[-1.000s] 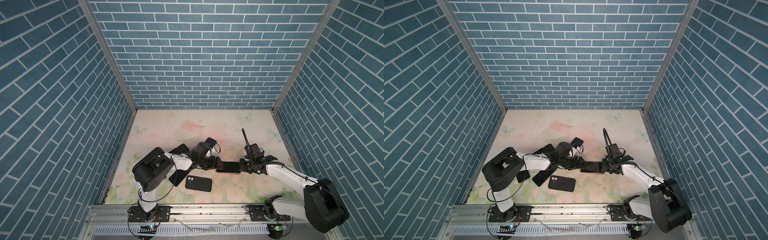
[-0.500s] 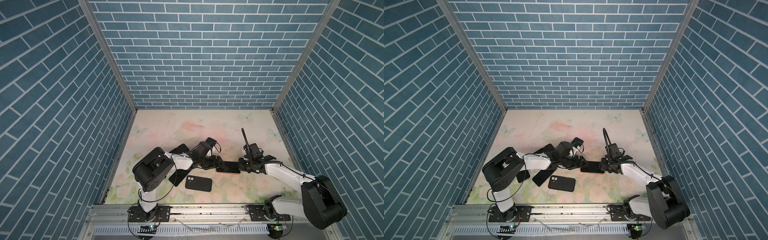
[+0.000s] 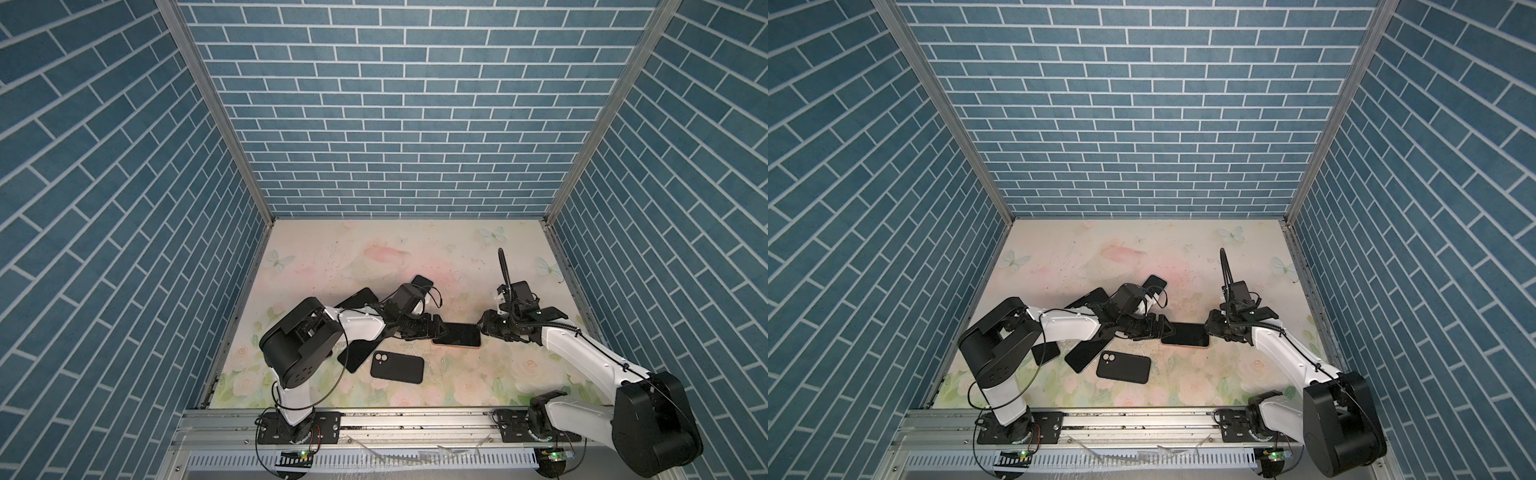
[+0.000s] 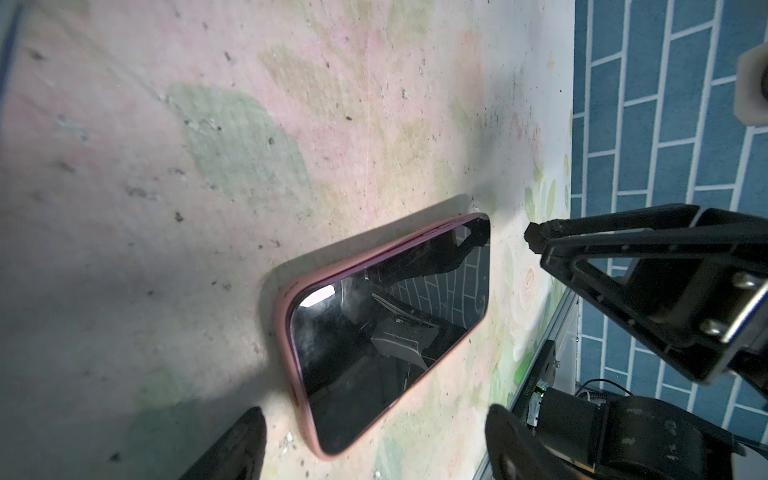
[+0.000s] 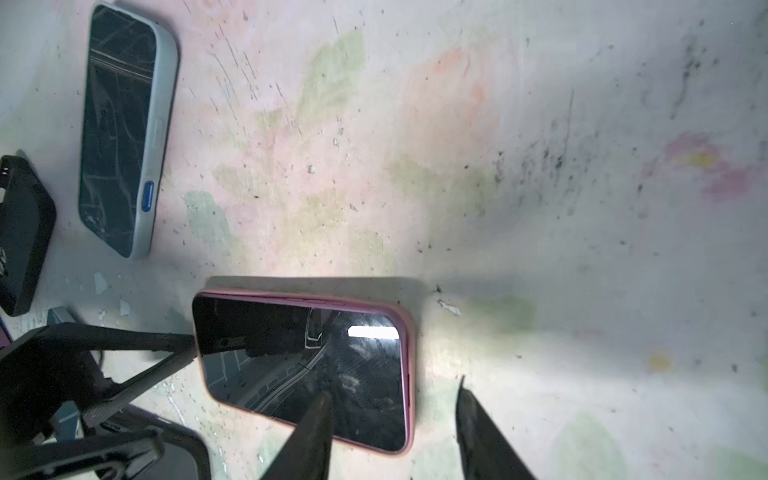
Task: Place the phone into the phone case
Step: 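Grip both ends of the cased phone with the left and right grippers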
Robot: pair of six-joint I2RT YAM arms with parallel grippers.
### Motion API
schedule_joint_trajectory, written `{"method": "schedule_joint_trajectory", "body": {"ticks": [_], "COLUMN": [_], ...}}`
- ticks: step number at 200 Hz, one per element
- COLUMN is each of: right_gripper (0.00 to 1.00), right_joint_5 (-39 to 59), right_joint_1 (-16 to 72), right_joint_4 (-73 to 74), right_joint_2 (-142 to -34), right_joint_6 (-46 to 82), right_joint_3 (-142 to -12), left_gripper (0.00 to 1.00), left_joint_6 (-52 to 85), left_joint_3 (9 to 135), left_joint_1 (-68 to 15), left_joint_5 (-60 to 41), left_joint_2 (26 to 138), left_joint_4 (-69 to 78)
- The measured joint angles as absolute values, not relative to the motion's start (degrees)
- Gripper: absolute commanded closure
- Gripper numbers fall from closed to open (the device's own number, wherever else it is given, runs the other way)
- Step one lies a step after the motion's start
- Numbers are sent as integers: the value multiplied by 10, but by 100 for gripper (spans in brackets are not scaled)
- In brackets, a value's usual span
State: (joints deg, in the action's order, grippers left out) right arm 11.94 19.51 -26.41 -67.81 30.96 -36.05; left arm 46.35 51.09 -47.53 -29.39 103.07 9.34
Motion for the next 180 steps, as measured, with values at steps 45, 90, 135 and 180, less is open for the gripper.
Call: {"method": "schedule_joint_trajectory", "body": {"ticks": [45,90,135,180], "right_gripper": [34,31,31,33], "right_joint_5": [160,212,237,292], "right_joint_1": [182,175,172,163], "right_joint_4": [-242,-187,-139,-63], "right_joint_2": [-684,-736,-747,-761], "right_joint_6": [310,312,313,313], "right_joint_3": [-358,-330,-308,-287], "left_gripper": [29,40,42,44], "left_joint_6": [452,447,450,476], "left_joint_3": [514,516,516,516], "left_joint_1": [-475,-475,-475,-472], "left_joint_5": [-282,-270,-275,-293], "left_joint_2": [1031,1031,1036,1050], "left_joint_4": [74,58,65,103]}}
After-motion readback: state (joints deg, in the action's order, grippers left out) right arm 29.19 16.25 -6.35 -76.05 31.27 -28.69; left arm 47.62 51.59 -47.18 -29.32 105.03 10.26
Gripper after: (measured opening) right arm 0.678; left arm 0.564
